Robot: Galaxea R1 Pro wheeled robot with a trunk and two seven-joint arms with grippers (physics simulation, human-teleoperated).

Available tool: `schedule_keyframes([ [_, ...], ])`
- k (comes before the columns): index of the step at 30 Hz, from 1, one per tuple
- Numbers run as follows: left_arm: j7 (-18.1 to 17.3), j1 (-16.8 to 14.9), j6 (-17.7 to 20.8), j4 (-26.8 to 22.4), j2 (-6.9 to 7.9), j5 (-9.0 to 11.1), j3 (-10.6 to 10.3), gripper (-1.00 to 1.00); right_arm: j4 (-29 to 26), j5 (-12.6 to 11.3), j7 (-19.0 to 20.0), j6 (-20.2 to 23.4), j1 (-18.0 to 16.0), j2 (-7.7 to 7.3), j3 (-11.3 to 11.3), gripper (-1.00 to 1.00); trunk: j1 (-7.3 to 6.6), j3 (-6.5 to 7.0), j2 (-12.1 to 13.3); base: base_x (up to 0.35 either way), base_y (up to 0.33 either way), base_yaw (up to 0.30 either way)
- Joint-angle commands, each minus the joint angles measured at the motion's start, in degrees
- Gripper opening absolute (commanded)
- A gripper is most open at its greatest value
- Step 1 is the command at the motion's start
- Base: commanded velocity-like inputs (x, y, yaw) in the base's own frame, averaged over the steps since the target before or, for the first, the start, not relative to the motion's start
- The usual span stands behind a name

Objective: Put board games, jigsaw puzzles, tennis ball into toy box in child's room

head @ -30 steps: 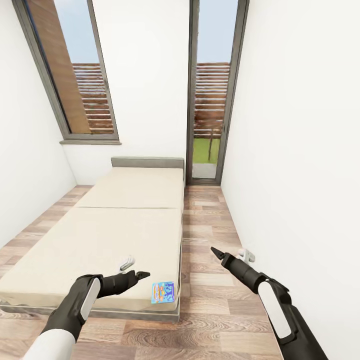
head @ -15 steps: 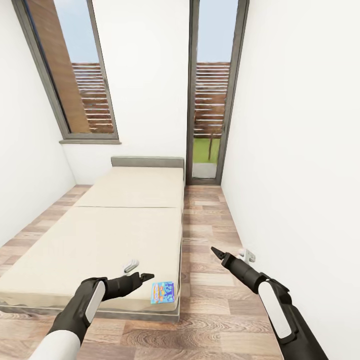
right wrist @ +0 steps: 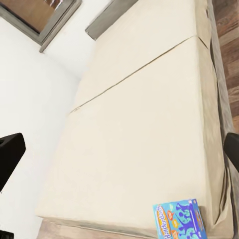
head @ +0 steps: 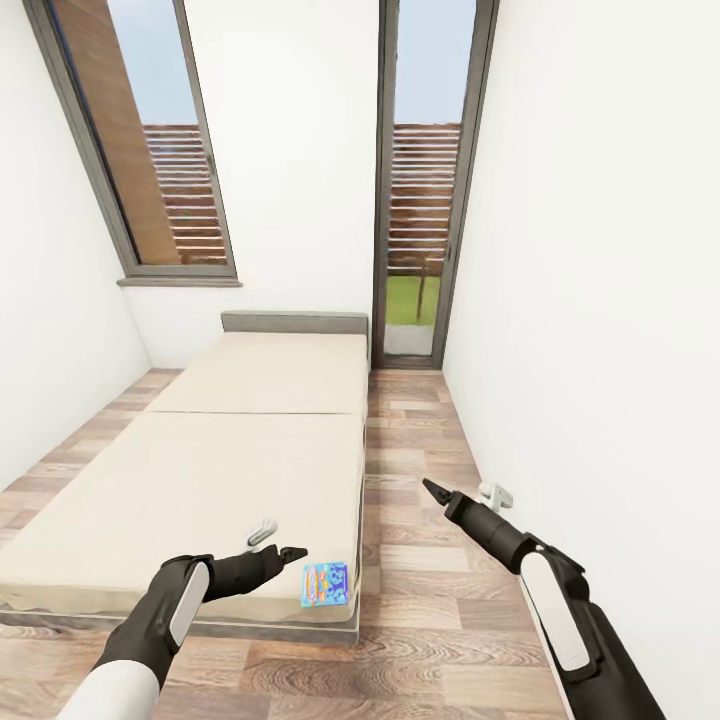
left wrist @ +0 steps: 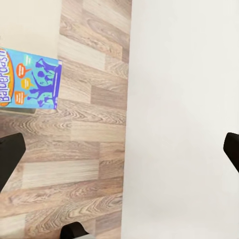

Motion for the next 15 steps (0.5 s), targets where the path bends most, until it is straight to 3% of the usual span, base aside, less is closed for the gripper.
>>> schedule_keyframes([
  [1, -0.14, -0.04, 0.30, -0.02, -0.04, 0.09, 0.16, 1.00, -0.88, -0.22, 0.12, 0.53, -0.05, 0.02, -0.12, 1.00, 0.24, -0.26, -0.48, 0.000, 0.000, 0.000],
  [15, -0.27, -0.04, 0.30, -0.01, -0.09, 0.08, 0.14, 1.00, -1.83, -0.33, 0.08, 0.79, -0.12, -0.09, -0.33, 1.00, 3.31, -2.78, -6.10, 0.000, 0.000, 0.000],
])
